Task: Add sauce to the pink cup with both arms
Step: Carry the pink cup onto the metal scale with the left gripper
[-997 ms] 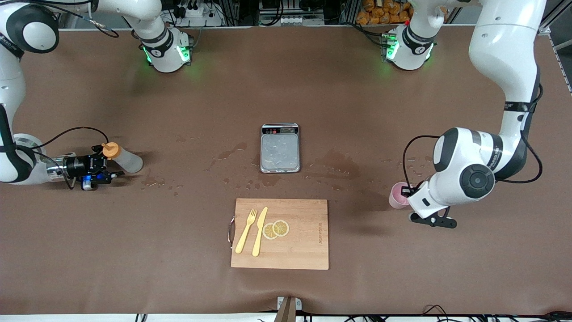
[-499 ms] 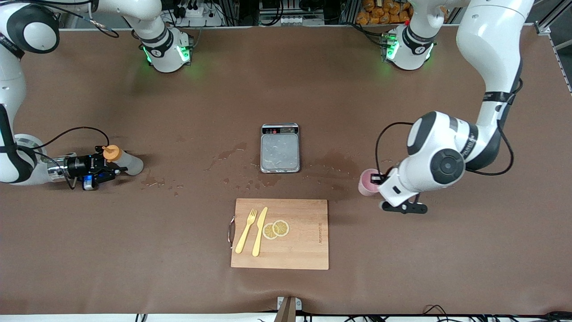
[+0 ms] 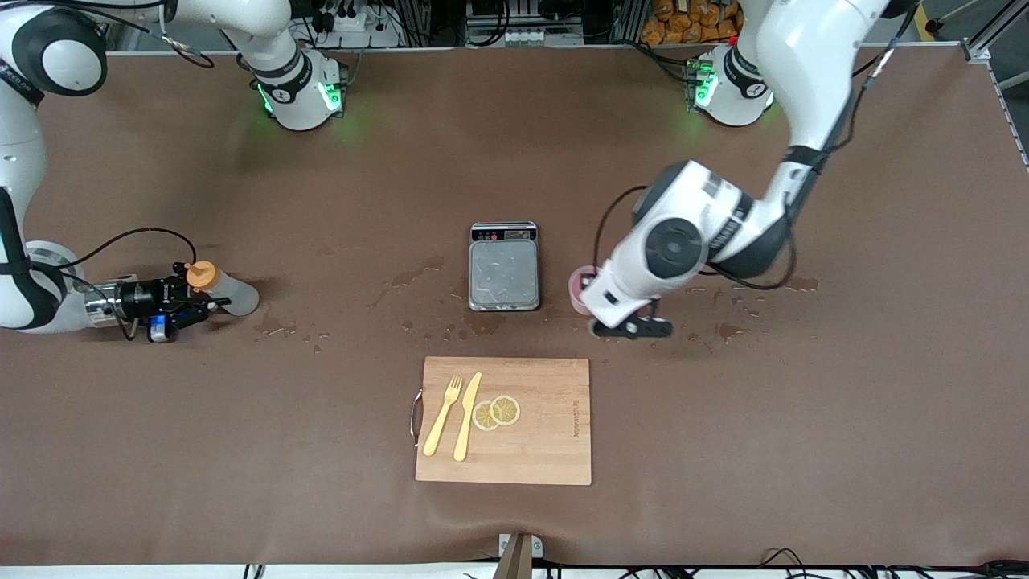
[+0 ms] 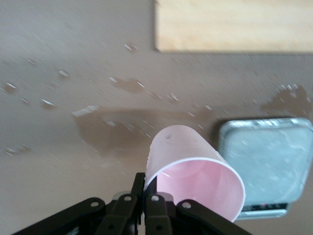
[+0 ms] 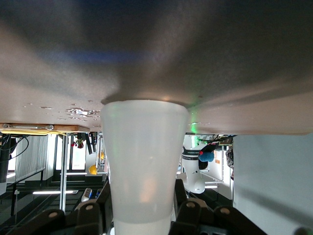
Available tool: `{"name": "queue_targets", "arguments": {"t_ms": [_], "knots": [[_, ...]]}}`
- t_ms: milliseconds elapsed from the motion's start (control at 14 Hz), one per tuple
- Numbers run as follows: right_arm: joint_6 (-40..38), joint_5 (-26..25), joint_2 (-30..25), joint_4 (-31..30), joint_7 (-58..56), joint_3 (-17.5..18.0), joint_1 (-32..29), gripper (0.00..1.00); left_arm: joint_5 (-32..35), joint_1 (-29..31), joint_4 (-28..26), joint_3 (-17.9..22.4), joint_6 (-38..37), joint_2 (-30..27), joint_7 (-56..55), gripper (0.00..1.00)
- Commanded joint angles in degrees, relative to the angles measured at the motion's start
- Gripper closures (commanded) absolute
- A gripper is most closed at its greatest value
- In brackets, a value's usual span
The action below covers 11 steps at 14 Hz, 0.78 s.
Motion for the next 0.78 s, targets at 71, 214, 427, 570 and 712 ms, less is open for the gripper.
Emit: {"name": "queue_targets", "arguments": {"t_ms": [71,214,427,570,712], "knots": [[-0.74,0.98,0.33,0.86,0.62,0.04,-0.05,0.49,-0.7,-5.15,1.03,0.49,0.37,2.53,-6.2,1.0],[-0.91,0.98,0.24,1.13,2.63,0.04,0.04,0.49,-0.79,-8.41,3.13,0.49,2.12,5.6,-9.19,1.0],[-1.0,0.89,-0.37,1.39,5.53,0.31,0.13,0.49,-0.79,-10.62,3.93,0.49,5.98,6.58,-12.37,1.0],[-1.79,0.89,-0.98,1.83,7.2,0.31,0.48,0.48,-0.79,-10.97,3.93,0.49,8.19,7.1,-13.51,1.0],[-1.88,0.8,-2.39,2.18,9.31,0.31,1.62,0.48,-0.79,-11.67,3.93,0.49,9.51,7.28,-13.95,1.0]]}}
